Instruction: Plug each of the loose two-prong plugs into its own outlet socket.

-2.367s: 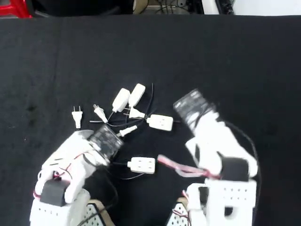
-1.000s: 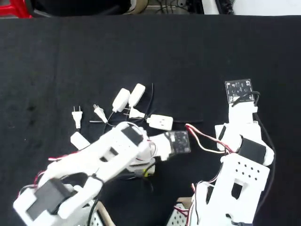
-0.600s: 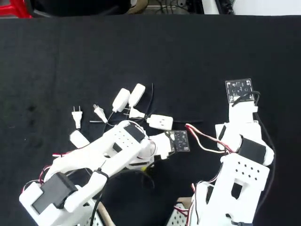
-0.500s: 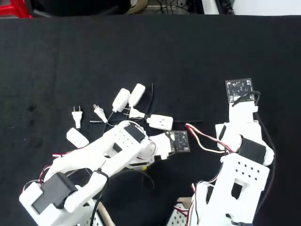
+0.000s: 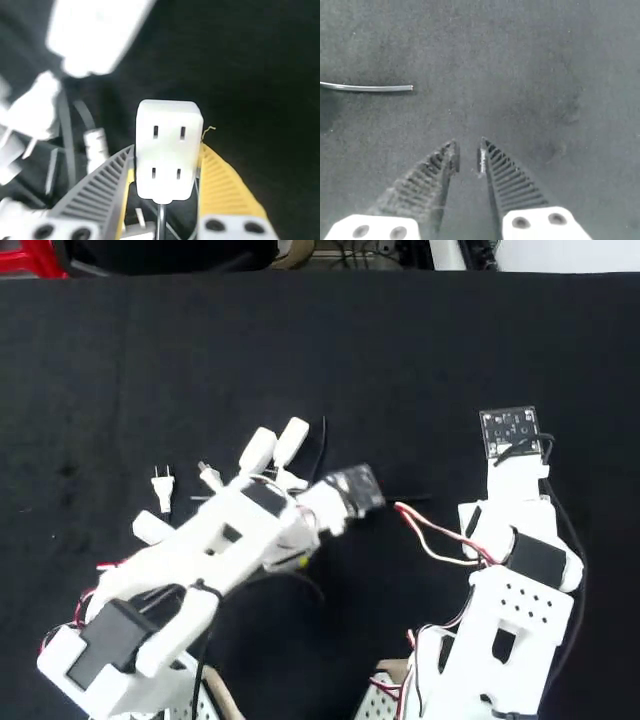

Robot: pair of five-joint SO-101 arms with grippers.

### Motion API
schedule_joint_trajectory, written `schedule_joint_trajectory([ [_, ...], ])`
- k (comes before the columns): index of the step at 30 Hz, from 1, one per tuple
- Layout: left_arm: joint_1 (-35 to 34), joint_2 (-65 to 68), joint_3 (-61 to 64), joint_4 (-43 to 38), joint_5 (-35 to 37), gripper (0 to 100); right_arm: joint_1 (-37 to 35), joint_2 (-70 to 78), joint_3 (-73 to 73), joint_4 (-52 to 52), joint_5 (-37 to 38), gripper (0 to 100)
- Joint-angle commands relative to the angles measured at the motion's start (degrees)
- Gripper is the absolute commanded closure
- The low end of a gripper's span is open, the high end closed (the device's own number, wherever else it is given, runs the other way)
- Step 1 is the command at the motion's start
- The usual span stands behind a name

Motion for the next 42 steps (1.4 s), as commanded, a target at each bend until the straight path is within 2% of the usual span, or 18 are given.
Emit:
schedule_joint_trajectory([
  [1,-1.27,0.00,-2.07,-1.76,0.70,80,0.35,-0.04,-0.13,-0.97,-0.44,91.8],
  [5,1.98,2.11,-1.71,-1.32,0.70,72,-2.37,0.22,-0.04,-0.97,-0.44,91.8],
  [10,5.23,4.48,-1.89,-1.23,0.79,67,-2.73,0.22,-0.04,-0.97,-0.26,91.7],
  [14,5.32,1.23,-3.30,2.81,1.05,65,-2.64,0.22,0.31,-0.97,-0.26,91.7],
  [19,1.63,-6.59,-3.38,3.52,6.15,65,-2.46,0.04,-1.27,-0.79,-0.44,91.7],
  [22,-3.38,-11.25,-3.56,5.45,8.26,65,-2.55,0.22,-4.62,0.88,-0.53,91.7],
  [25,-9.10,-16.53,-5.05,11.25,9.93,65,-3.16,0.31,-9.36,4.22,-0.53,91.7],
  [28,-14.99,-23.12,-6.20,17.93,11.69,65,-6.86,0.40,-13.49,7.65,-0.26,91.7],
  [32,-22.46,-34.90,-6.29,25.67,11.69,65,-17.32,0.40,-16.04,12.22,0.00,92.0],
  [35,-30.46,-44.75,-6.29,29.89,11.52,65,-25.23,0.40,-16.04,12.66,2.99,92.0],
  [39,-43.74,-53.27,-4.00,30.51,7.56,65,-37.10,0.40,-15.08,12.22,8.62,91.7],
  [42,-50.33,-53.98,-0.22,29.54,4.13,65,-48.62,0.40,-11.56,9.05,13.54,91.7],
])
